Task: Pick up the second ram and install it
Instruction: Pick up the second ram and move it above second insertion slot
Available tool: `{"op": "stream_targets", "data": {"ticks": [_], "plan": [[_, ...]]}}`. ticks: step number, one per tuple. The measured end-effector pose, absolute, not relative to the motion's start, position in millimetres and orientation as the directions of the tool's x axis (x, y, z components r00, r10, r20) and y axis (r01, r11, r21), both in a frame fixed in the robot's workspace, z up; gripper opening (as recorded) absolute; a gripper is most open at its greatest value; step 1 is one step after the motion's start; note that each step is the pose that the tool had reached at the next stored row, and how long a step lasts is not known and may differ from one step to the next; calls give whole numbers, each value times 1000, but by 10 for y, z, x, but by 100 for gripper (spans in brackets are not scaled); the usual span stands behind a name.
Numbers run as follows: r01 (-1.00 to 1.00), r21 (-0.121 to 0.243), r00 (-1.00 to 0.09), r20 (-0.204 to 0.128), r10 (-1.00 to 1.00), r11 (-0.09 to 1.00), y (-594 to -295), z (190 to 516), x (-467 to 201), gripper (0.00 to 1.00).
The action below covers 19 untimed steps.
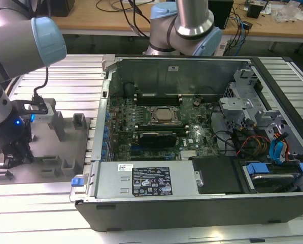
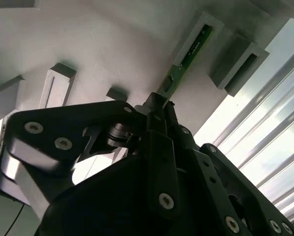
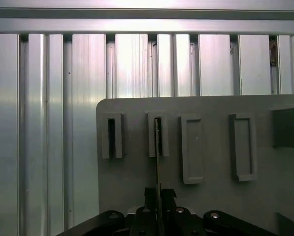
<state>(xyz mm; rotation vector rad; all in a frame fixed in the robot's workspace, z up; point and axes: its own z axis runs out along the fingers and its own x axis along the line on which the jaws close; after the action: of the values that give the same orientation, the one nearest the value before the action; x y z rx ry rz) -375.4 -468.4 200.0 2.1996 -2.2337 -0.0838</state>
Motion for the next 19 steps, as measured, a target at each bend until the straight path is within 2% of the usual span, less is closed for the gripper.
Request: {"op": "stream_targets", "data": {"ticks": [1,14,19], "plan": [[-999,42,-16,-34,-999,15,-4684,2000,-3753,11],[-999,42,-16,-38,-999,14,-4684,2000,-3754,11],[-999,42,-16,-38,-999,14,-4683,2127,-3753,11]]}}
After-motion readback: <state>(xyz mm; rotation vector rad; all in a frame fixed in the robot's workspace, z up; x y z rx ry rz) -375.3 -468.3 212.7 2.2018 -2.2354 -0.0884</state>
